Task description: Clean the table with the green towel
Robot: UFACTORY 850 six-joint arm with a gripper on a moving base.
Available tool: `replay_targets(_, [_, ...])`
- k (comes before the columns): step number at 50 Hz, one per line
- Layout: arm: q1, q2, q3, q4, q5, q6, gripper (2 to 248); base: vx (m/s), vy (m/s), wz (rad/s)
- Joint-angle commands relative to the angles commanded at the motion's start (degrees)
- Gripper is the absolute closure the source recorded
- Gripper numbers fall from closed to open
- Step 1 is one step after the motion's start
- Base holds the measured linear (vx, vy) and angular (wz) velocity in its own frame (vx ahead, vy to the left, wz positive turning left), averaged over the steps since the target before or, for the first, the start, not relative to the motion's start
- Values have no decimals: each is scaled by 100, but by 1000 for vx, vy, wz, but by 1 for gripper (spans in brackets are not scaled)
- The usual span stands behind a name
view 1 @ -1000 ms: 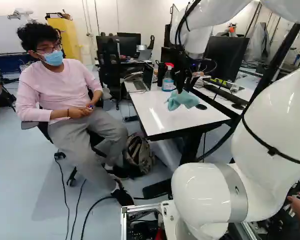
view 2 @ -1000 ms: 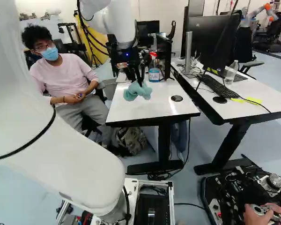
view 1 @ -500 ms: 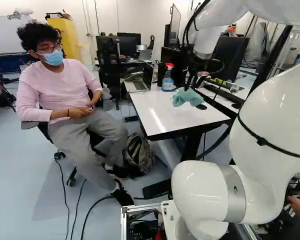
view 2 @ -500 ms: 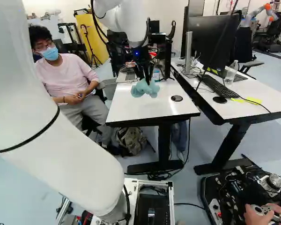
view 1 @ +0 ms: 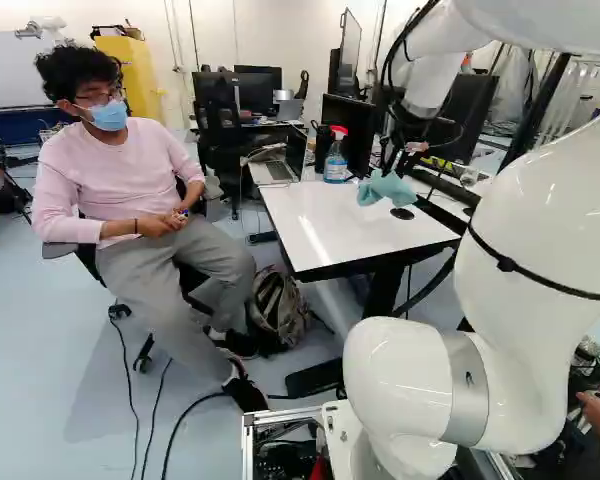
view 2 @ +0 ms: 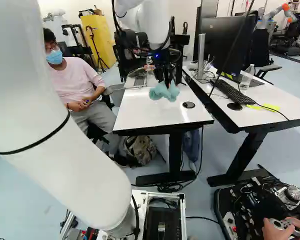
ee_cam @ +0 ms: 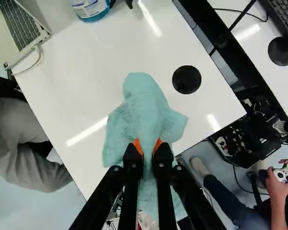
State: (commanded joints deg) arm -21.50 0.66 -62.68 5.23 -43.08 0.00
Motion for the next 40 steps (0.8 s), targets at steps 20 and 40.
replay_targets(20, [-404,-221,-225,-6,118,0,211,0,0,0])
replay_targets(40, [-782,-480,-495,-265,118,0,211,0,0,0])
